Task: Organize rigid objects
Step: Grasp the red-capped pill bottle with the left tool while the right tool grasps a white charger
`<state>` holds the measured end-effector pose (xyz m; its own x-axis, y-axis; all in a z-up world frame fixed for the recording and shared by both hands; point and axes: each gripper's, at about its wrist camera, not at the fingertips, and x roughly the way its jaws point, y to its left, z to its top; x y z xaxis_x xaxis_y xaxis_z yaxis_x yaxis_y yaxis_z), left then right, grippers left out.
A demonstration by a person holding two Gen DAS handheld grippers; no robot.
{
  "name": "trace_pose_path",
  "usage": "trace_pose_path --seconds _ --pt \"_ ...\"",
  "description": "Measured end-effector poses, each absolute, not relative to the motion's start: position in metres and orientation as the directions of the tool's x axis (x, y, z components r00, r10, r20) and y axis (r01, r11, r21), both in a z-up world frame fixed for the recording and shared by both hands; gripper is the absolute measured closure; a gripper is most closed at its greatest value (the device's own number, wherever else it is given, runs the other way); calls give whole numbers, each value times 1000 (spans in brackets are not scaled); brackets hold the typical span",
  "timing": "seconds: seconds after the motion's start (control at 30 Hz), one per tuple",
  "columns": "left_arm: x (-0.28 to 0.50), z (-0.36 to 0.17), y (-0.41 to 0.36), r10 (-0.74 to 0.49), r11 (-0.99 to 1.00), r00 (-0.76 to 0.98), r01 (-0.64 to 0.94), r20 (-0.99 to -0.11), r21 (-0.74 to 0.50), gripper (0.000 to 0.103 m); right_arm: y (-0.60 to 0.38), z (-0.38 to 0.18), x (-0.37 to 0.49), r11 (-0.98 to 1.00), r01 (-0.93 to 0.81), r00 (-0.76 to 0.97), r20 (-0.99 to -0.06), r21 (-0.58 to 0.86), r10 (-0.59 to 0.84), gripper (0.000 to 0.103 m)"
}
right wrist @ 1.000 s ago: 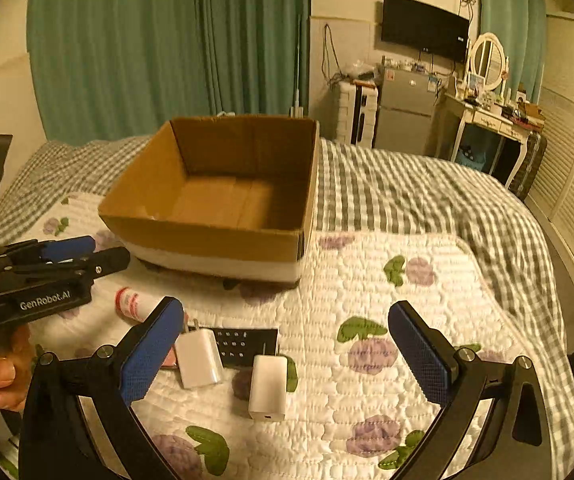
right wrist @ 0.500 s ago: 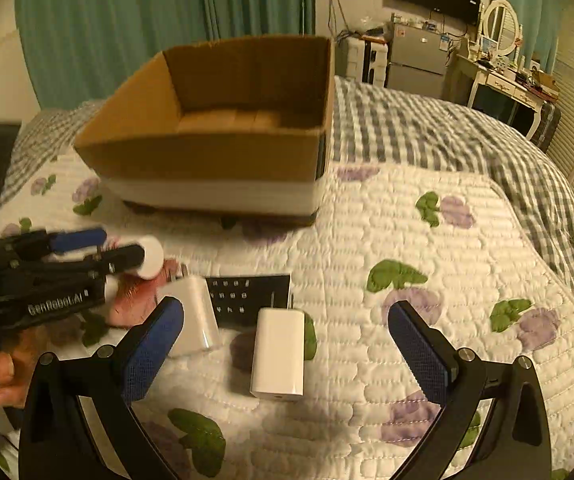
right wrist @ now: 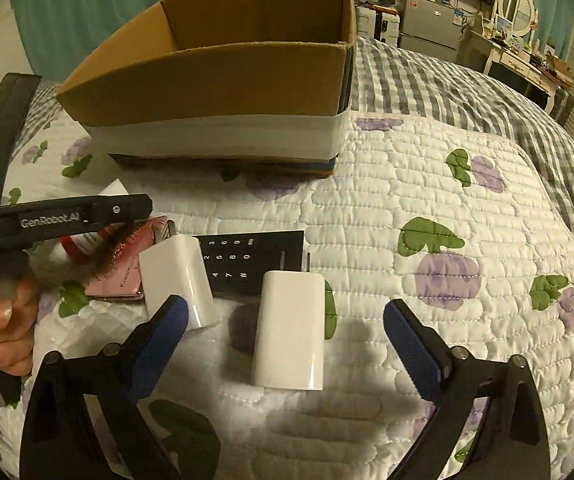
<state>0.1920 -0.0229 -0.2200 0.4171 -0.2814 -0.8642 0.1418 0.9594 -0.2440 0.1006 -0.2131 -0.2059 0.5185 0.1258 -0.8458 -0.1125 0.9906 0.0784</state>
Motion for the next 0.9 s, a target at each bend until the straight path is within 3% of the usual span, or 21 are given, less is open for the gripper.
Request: trace_pose_path --seconds 0.2,0.23,0.3,0.4,0.47,0.6,0.9 --pt "175 -217 -28 -254 965 409 161 -877 -205 35 -208 -204 100 989 -118 504 -852 95 142 13" --pt "173 -216 -27 -256 965 407 159 -877 -207 42 -207 -205 99 988 -121 500 -854 97 144 13" --pt "167 -216 -20 -246 968 406 149 -880 -202 66 -205 -208 99 987 -123 490 -858 105 153 13" --pt "167 -217 -10 -286 958 391 130 -875 -255 67 -203 -209 97 985 -125 485 -858 122 168 19" --pt "165 -216 -9 -277 961 397 124 -875 -248 67 -203 -208 96 982 -128 485 -855 140 185 29" --pt "154 -208 -8 -257 966 417 140 -872 -217 67 -202 -200 91 986 -120 512 -843 115 161 66" --pt "132 -190 -6 -237 971 454 144 -859 -191 67 -210 -197 86 987 -97 514 -842 131 163 69"
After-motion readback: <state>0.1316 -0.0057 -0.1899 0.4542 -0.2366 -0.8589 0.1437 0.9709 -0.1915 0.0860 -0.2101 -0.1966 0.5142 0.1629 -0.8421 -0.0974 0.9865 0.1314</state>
